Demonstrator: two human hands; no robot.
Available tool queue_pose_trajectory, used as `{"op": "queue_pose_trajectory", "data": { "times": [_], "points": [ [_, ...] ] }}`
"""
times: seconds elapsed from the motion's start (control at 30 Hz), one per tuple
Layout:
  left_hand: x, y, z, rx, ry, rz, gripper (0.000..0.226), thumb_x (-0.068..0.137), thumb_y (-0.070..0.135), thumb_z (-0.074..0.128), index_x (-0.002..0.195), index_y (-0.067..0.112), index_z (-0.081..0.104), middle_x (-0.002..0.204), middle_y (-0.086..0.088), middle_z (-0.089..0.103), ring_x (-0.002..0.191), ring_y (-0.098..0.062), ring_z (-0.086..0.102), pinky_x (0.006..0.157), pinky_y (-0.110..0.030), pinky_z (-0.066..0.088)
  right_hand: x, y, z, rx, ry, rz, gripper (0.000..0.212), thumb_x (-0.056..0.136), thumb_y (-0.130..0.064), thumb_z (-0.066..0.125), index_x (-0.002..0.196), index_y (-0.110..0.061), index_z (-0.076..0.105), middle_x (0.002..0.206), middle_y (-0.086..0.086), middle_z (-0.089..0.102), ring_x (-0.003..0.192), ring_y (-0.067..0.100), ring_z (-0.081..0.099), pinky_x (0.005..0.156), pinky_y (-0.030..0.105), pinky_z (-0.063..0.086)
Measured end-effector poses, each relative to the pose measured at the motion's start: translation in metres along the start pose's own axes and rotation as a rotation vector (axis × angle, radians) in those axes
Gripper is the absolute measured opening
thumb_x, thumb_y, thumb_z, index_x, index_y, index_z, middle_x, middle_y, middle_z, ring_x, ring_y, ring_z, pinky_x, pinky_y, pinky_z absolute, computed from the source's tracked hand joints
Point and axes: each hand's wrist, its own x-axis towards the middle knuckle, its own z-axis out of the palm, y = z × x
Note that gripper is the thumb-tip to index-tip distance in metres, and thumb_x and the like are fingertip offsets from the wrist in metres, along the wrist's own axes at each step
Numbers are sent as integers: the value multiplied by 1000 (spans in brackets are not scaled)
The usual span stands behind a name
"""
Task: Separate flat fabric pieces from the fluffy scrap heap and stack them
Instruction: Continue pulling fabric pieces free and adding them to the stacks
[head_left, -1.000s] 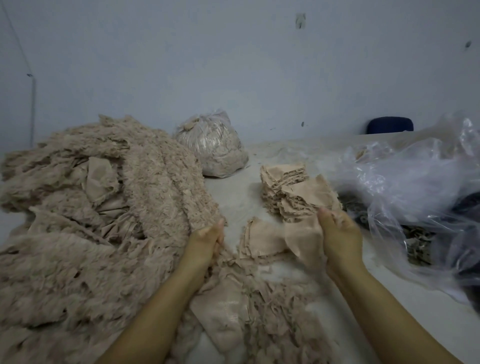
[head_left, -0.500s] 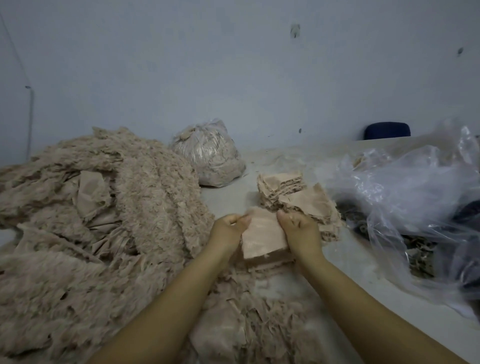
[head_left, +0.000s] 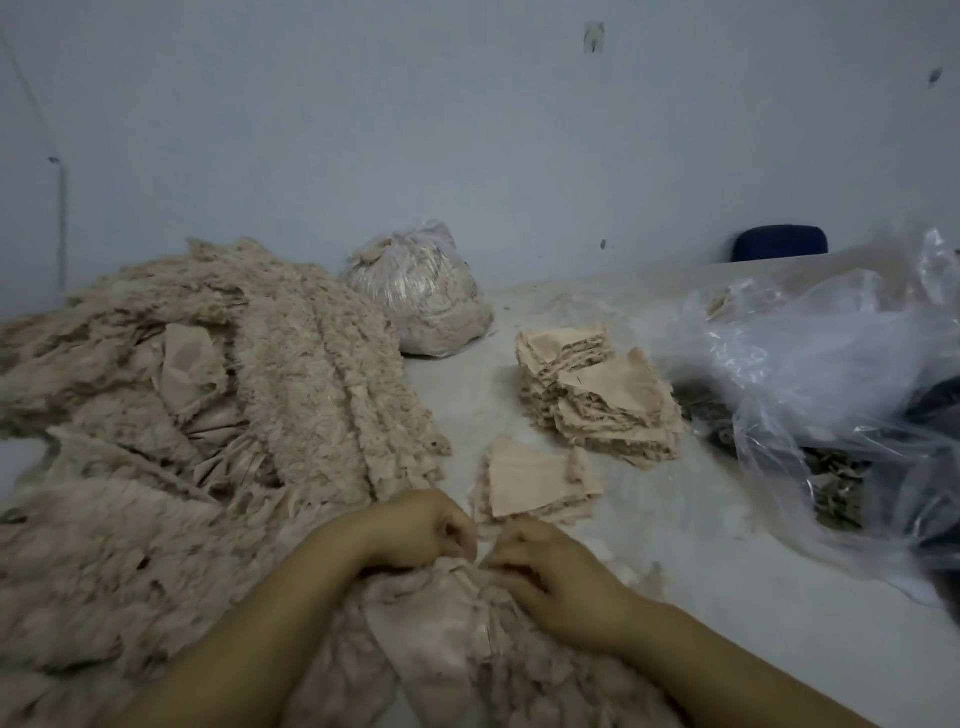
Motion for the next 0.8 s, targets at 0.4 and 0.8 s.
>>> {"op": "queue_pose_trajectory", "data": {
  "times": [0.4, 0.8],
  "points": [
    [-59, 3, -19, -171, 21, 100, 30, 60, 51, 81, 85, 45, 66, 89, 29, 63, 87, 8, 59, 76, -9, 45, -22, -7, -36, -185, 102, 444, 31, 89, -52, 57, 72, -25, 54, 69, -7, 53, 66, 10, 51, 61, 28, 41],
    [-41, 21, -3, -401, 290, 191, 15, 91, 13, 60, 91, 0, 68, 88, -13, 70, 81, -11, 60, 76, -31, 49, 13, -47, -38, 475, 73, 375, 40, 83, -57, 59, 62, -23, 57, 61, -7, 55, 59, 6, 49, 58, 28, 45]
  ]
}}
